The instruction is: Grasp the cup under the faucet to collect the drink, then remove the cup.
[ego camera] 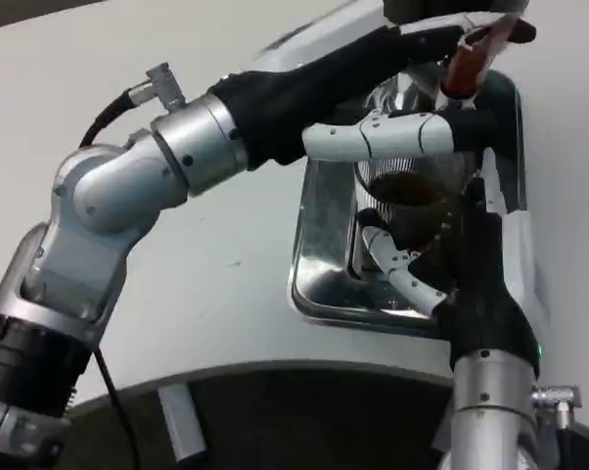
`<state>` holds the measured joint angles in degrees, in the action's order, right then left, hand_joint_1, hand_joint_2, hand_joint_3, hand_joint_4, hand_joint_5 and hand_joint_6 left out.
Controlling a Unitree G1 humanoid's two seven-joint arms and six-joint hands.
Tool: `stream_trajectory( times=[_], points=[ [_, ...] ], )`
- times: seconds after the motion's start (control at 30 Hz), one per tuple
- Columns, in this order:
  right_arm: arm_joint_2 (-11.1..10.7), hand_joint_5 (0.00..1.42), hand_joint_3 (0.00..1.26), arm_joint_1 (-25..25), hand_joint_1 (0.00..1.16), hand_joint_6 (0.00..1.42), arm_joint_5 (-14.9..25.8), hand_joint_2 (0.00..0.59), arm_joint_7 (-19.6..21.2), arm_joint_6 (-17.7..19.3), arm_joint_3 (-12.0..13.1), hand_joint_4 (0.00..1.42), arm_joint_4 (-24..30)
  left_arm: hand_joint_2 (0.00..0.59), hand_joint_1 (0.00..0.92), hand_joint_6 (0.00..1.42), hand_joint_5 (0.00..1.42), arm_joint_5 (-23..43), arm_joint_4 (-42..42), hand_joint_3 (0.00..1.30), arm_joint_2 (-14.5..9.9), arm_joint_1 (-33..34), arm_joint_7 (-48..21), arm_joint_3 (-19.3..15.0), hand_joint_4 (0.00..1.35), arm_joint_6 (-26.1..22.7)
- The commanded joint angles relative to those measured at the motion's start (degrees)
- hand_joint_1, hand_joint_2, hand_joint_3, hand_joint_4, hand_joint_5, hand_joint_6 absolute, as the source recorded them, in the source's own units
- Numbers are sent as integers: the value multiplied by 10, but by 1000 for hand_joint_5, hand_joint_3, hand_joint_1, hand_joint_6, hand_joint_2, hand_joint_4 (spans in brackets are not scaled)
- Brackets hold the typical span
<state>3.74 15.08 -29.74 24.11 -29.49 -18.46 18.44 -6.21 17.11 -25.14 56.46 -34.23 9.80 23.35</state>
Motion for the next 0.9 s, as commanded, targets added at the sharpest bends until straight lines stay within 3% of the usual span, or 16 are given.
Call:
stream_trajectory(
  times=[0.03, 0.53, 0.9],
  points=[
    [55, 15, 0, -10, 694, 28, 12, 271, 7, -9, 1, 0, -6, 125, 0, 322, 191, 21, -19, 206, 5, -19, 1, -15, 110, -1],
    [60, 40, 0, -1, 695, 39, 25, 271, 20, -4, 6, 2, -22, 129, 0, 395, 292, 50, -75, 273, 5, -46, 0, -50, 216, -20],
    [55, 128, 68, -3, 683, 104, 39, 265, 26, 13, 5, 91, -25, 140, 0, 414, 314, 69, -123, 287, 1, -70, -3, -67, 235, -36]
  ],
)
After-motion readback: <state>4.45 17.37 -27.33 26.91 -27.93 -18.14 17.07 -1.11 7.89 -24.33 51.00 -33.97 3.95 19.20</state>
